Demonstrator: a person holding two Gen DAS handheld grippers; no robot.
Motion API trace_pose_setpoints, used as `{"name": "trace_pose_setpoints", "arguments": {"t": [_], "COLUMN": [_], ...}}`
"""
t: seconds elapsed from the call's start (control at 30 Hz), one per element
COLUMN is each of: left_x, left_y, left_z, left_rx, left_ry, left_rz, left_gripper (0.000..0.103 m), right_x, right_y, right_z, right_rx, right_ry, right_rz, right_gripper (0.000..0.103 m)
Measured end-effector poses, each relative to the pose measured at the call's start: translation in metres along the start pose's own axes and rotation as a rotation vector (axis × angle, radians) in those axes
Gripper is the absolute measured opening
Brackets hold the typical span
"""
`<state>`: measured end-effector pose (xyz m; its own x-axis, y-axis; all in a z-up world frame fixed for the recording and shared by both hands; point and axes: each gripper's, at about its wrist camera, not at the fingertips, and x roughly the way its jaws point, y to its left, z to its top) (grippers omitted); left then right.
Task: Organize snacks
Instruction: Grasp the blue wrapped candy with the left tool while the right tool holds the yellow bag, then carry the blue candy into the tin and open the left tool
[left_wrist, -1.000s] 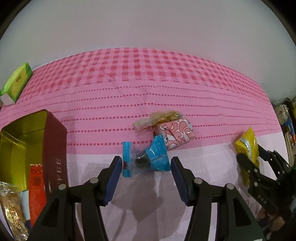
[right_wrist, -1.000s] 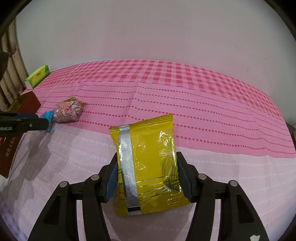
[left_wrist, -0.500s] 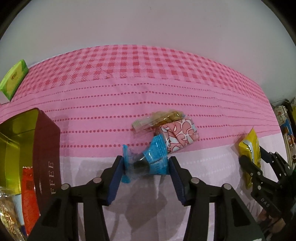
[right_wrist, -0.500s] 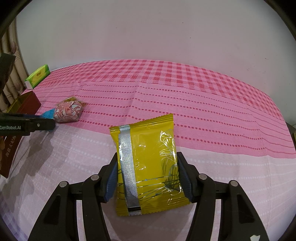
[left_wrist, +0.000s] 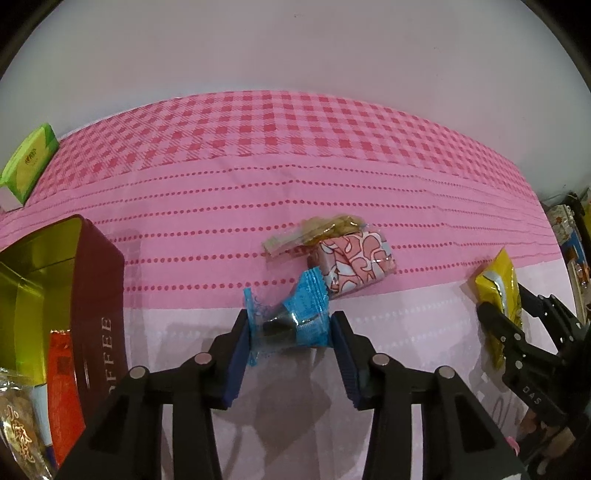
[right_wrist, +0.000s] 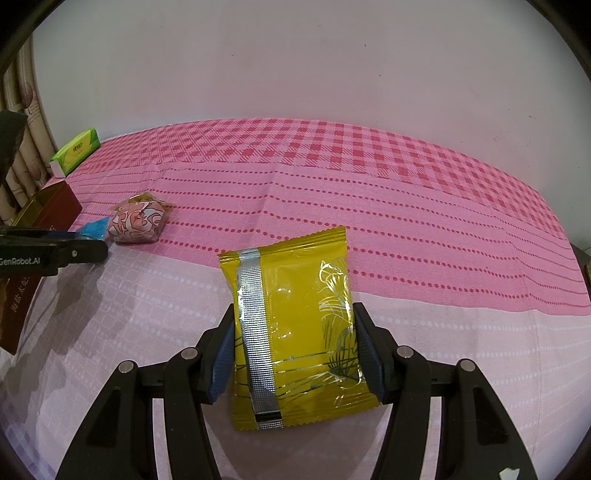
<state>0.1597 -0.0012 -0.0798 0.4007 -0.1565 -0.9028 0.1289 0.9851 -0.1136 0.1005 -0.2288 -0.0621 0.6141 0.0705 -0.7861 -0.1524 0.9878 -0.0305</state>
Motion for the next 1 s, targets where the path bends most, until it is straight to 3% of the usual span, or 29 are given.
{"name": "trace_pose_setpoints", "arguments": {"t": [0.57,1.0], "left_x": [-0.067,-0.103], "left_y": [0.004,0.079], "left_z": [-0.013,-0.029], "left_rx": [0.014,-0.097], "left_ry": [-0.105,-0.107], "left_rz": [0.071,0.186], "left_gripper": [0.043,0.043], "right_x": [0.000,0.001], "right_y": [0.000,0.000], "right_z": [0.000,0.001], "right_rx": [-0.001,-0.004], "right_ry": [0.000,0.000], "right_rz": [-0.003,-0.008], "right_gripper": [0.056,0.056]}}
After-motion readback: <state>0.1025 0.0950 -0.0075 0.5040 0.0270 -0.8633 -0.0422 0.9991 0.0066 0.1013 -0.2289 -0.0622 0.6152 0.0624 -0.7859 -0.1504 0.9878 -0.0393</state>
